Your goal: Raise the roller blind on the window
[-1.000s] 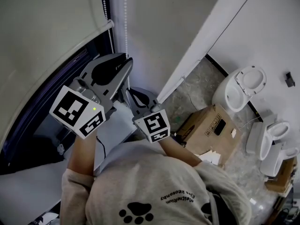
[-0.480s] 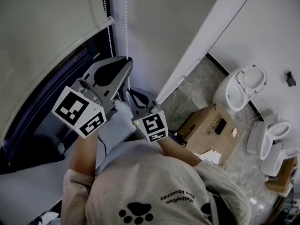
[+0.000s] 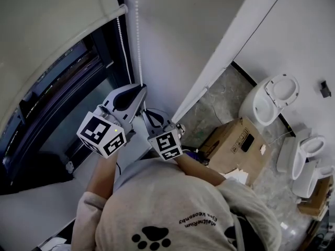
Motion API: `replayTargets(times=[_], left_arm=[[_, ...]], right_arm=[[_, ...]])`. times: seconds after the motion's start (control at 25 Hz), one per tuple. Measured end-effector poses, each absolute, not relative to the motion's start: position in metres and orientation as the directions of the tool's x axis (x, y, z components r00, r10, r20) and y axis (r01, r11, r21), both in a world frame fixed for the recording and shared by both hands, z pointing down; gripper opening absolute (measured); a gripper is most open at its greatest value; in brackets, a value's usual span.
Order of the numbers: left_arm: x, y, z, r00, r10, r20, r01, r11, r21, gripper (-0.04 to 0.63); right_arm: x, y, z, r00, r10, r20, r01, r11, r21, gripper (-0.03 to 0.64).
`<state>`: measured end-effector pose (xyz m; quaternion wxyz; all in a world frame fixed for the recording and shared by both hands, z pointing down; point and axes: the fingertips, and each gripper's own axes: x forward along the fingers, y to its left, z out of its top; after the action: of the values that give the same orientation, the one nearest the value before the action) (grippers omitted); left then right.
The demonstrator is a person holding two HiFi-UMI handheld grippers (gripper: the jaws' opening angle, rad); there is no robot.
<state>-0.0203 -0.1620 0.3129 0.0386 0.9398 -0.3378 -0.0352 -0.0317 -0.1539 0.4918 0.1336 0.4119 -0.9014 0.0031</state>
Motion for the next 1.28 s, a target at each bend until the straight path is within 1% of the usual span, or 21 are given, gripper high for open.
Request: replayTargets(times=[0.16,0.48,0.68,1.08,1.24,1.28], left_arm=[[-0.018,-0.162,0.335,0.771,-0.637,-0.014,-0.632,-0.767,0.112,0.009],[-0.015,-0.162,0.397,0.774,-0.629,0.070,-0.629,-0.752,0.197,0.009],[-0.013,-0.157,0.420,0.770,-0.631,0.094,-0.634,-0.743,0.212,0.009],[-0.012,-0.158,0.427,0.772,-0.629,0.090,-0.632,-0.744,0.219,0.009],[-0.011,-0.158,0.426,0.773,-0.629,0.083,-0.629,-0.745,0.223,0.009],[-0.010,-0.158,0.426,0.773,-0.629,0.081,-0.629,-0.745,0.222,0.009]], right_arm=[[-0.035,-0.152,0.514,-0.631,-0.720,0.291,-0.730,0.677,0.092,0.011],[-0.029,-0.146,0.576,-0.611,-0.657,0.441,-0.725,0.688,0.021,0.011],[-0.030,-0.140,0.598,-0.609,-0.614,0.502,-0.717,0.697,-0.018,0.011],[-0.033,-0.139,0.606,-0.613,-0.594,0.521,-0.704,0.710,-0.018,0.011],[-0.040,-0.134,0.603,-0.647,-0.569,0.507,-0.677,0.735,-0.039,0.012],[-0.042,-0.133,0.602,-0.656,-0.564,0.501,-0.672,0.739,-0.048,0.025]])
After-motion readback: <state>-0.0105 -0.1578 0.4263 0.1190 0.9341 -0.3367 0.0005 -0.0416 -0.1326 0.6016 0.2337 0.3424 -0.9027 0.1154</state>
